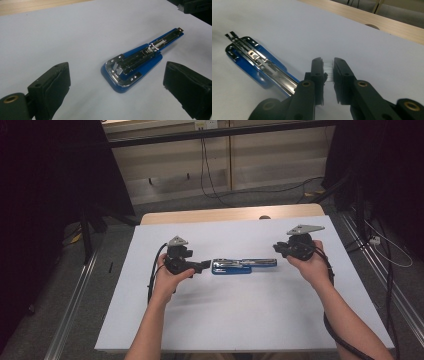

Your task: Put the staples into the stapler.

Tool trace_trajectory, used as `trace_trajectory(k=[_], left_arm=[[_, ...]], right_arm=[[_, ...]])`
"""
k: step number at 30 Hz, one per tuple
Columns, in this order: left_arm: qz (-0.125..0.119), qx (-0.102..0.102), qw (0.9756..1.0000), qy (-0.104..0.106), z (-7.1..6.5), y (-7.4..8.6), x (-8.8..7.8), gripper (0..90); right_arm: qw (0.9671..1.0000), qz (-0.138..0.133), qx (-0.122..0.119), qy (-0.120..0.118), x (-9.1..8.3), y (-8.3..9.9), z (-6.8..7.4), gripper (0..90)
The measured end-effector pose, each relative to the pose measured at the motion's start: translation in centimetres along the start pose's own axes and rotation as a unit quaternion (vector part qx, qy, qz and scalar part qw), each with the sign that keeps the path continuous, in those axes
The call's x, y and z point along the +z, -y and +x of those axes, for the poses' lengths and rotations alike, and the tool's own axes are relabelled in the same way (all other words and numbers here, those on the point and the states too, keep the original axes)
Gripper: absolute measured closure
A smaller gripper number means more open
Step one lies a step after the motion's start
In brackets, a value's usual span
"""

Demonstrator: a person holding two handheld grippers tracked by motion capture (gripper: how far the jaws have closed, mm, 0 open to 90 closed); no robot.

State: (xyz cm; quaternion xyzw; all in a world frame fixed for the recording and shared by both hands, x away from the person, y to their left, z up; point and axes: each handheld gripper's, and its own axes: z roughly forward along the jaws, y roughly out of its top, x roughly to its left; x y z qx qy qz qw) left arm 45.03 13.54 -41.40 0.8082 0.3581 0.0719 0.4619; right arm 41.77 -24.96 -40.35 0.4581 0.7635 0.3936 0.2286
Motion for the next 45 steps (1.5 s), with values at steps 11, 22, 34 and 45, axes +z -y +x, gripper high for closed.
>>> trace_trajectory(k=[11, 22, 34, 45], left_arm=[[-0.003, 0.002, 1.0, -0.006, -0.1, 1.2, -1.6, 5.6], [-0.007, -0.009, 0.9999, 0.004, 0.6, 2.3, -3.0, 5.6], [-0.014, 0.002, 0.9999, 0.006, 0.6, 3.1, -4.0, 5.4], [-0.005, 0.007, 1.0, 0.0, 0.8, 4.0, -4.2, 5.5]], right_arm=[[0.9992, -0.003, -0.021, -0.034, 0.3, -0.7, 1.3, 79.4], [0.9972, 0.002, -0.042, -0.062, 1.4, -1.6, 2.4, 79.4], [0.9946, 0.003, -0.058, -0.086, 2.1, -2.1, 2.6, 79.4], [0.9925, 0.009, -0.072, -0.099, 2.6, -2.3, 2.7, 79.4]])
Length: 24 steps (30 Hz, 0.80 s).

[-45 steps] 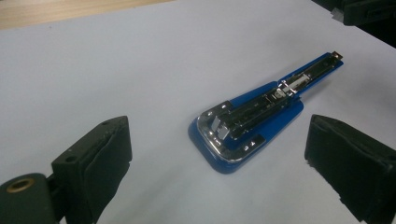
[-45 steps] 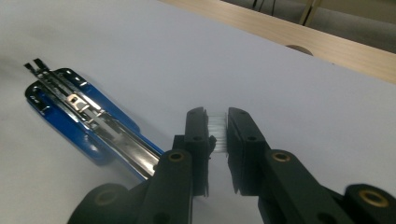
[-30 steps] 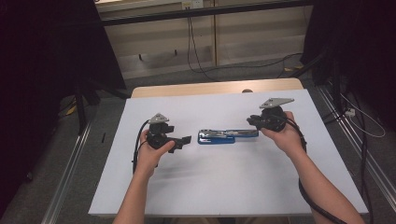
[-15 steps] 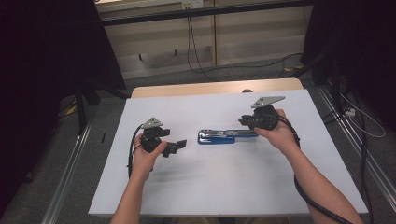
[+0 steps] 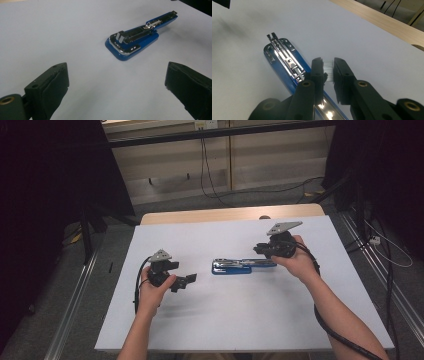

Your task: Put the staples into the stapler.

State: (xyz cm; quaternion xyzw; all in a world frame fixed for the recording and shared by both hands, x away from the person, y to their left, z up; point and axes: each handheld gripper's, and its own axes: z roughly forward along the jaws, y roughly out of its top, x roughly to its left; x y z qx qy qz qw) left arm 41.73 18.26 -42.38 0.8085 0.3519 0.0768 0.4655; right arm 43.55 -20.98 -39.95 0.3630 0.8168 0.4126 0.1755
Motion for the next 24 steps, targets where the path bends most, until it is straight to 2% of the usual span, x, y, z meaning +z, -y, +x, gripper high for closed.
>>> trace_trajectory(k=[7, 11, 17, 24], left_arm=[[-0.004, 0.009, 1.0, -0.001, -0.1, 0.2, -0.4, 5.5], [-0.005, 0.004, 1.0, -0.005, -0.1, 0.5, -0.8, 5.5], [-0.016, 0.0, 0.9999, 0.003, 0.0, 0.7, -1.2, 5.4], [-0.009, 0.006, 0.9999, -0.002, 0.0, 0.9, -1.2, 5.5]], right_arm=[[0.9998, 0.003, -0.014, -0.011, 0.6, -0.3, 0.2, 79.4], [0.9996, 0.004, -0.022, -0.016, 0.9, -0.6, 0.2, 79.3], [0.9993, 0.005, -0.029, -0.023, 1.3, -0.9, 0.3, 79.4], [0.9986, 0.007, -0.041, -0.033, 1.7, -1.1, 0.6, 79.4]])
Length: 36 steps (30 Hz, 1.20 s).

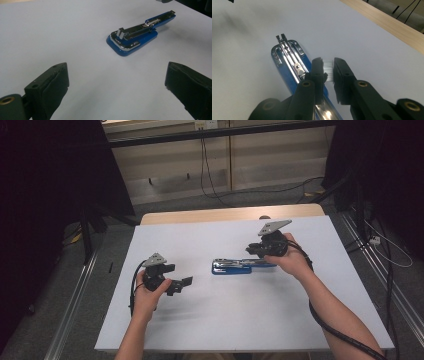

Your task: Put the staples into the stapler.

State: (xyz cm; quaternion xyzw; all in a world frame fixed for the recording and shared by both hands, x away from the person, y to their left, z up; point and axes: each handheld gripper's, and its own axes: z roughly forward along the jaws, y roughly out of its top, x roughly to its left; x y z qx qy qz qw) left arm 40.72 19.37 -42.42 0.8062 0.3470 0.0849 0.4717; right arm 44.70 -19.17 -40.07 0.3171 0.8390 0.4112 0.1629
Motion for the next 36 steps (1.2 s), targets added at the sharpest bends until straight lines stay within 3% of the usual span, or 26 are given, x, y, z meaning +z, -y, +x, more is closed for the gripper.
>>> trace_trajectory(k=[36], left_arm=[[-0.01, -0.014, 0.9998, 0.004, 0.4, 0.2, -0.8, 5.4]], right_arm=[[0.9974, 0.005, -0.04, -0.059, 2.5, -2.1, 1.1, 79.4]])
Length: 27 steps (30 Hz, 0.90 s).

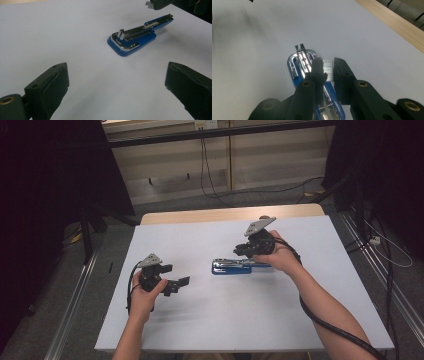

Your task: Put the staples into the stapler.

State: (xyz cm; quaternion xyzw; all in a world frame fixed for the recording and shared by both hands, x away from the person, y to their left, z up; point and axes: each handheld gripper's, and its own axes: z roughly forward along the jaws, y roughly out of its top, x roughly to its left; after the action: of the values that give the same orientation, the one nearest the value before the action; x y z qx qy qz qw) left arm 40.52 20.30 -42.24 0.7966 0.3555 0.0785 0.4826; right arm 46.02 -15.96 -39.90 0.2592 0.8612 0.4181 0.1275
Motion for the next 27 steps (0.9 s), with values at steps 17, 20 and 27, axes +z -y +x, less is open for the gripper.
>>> trace_trajectory(k=[17, 20, 27], left_arm=[[-0.003, -0.002, 1.0, -0.002, 0.4, 0.2, -0.4, 5.5], [-0.002, -0.003, 1.0, -0.001, 0.4, 0.2, -0.3, 5.5], [0.001, -0.001, 1.0, -0.003, 0.3, 0.2, -0.2, 5.5]], right_arm=[[0.9995, 0.009, -0.022, -0.021, 1.8, -0.5, 0.1, 79.4], [0.9993, 0.007, -0.023, -0.028, 1.9, -0.5, 0.1, 79.4], [0.9986, 0.011, -0.029, -0.042, 2.4, -0.5, 0.1, 79.4]])
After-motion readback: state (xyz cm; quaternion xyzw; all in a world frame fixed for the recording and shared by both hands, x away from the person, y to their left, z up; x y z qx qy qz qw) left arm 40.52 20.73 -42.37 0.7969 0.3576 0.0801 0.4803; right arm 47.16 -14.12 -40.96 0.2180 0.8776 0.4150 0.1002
